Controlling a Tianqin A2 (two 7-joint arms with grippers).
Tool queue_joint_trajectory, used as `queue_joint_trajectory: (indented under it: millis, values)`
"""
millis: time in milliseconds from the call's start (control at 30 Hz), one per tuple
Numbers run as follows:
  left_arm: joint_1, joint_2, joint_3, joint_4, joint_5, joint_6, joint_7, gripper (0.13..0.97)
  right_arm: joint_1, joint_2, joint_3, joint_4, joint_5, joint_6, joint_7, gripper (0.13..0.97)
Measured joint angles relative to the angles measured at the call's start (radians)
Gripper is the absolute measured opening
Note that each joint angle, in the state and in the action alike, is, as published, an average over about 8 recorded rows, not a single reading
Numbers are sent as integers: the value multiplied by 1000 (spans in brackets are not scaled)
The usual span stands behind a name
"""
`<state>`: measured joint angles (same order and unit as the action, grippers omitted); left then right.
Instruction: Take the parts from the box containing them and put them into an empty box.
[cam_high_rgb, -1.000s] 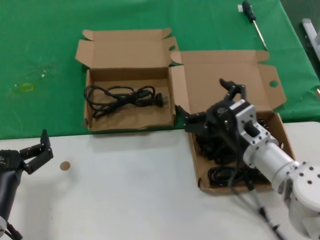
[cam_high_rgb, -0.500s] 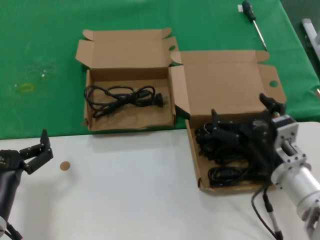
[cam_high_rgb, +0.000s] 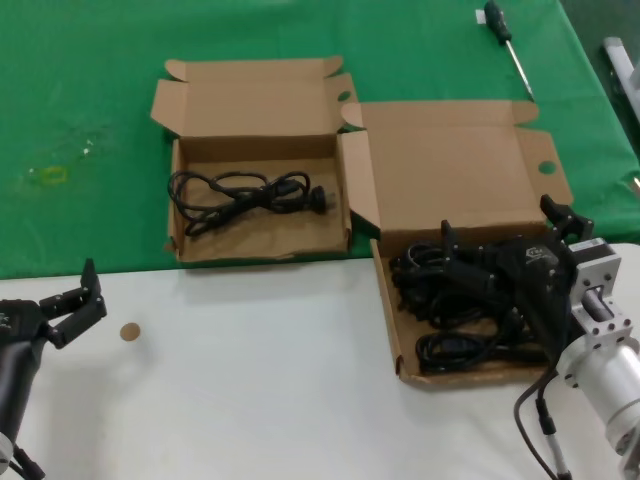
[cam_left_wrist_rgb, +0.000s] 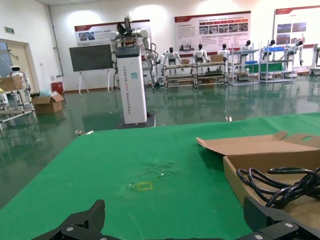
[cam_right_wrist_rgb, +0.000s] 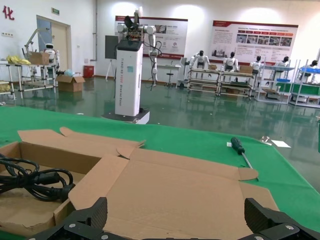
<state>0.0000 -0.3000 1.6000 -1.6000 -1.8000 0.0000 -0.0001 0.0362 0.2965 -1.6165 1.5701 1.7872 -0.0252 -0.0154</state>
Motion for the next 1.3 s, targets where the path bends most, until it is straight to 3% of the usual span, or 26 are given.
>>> queue_joint_trajectory:
  millis: [1300]
  values:
    - [0, 0, 0, 0, 0, 0, 0, 966, 0, 0, 0, 0, 0, 0, 0, 966]
